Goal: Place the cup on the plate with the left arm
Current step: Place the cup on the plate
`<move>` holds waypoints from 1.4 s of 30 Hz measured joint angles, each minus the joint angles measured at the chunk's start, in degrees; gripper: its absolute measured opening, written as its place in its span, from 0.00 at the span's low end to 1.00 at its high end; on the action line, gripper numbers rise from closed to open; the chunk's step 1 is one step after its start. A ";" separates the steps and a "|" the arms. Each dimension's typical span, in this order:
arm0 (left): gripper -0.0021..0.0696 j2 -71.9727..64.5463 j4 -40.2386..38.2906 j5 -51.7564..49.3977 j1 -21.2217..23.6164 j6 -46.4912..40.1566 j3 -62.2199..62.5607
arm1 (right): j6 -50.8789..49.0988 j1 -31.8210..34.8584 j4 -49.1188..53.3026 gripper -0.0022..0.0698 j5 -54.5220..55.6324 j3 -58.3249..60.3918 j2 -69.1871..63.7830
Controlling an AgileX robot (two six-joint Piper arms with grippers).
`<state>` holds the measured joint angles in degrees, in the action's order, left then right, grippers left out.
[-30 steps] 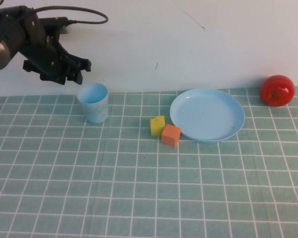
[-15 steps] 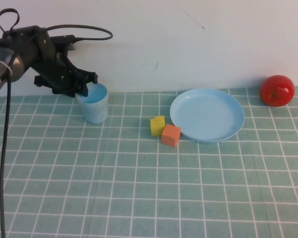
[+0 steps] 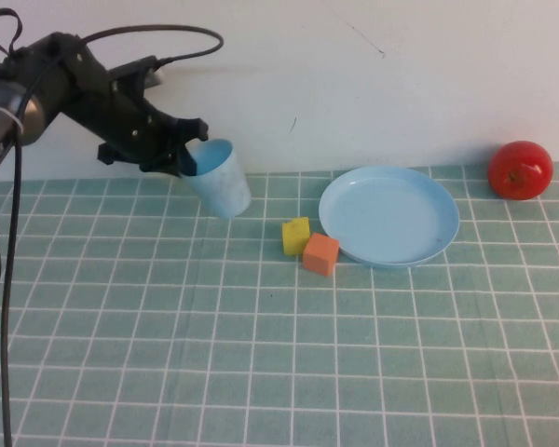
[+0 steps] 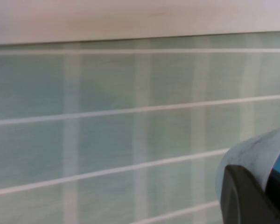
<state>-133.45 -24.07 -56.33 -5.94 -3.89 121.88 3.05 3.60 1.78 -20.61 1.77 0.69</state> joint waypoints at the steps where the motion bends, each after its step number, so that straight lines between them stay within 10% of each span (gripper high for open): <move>1: 0.05 0.00 -1.86 -1.32 -0.50 -0.82 1.23 | 0.00 0.00 0.00 0.03 0.00 0.00 0.00; 8: 0.05 0.00 -2.08 -2.87 -10.82 -2.49 10.97 | -0.89 0.00 0.00 0.03 0.00 0.00 0.00; 16: 0.05 -3.00 16.25 3.53 -25.46 2.54 15.29 | -1.02 0.00 0.00 0.03 0.00 0.00 0.00; 42: 0.14 -11.31 16.70 14.07 -25.89 4.46 15.41 | -1.02 0.00 0.00 0.03 0.00 0.00 0.00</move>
<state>-144.76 -7.37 -42.26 -31.83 0.57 137.29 2.03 3.60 1.78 -20.61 1.77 0.69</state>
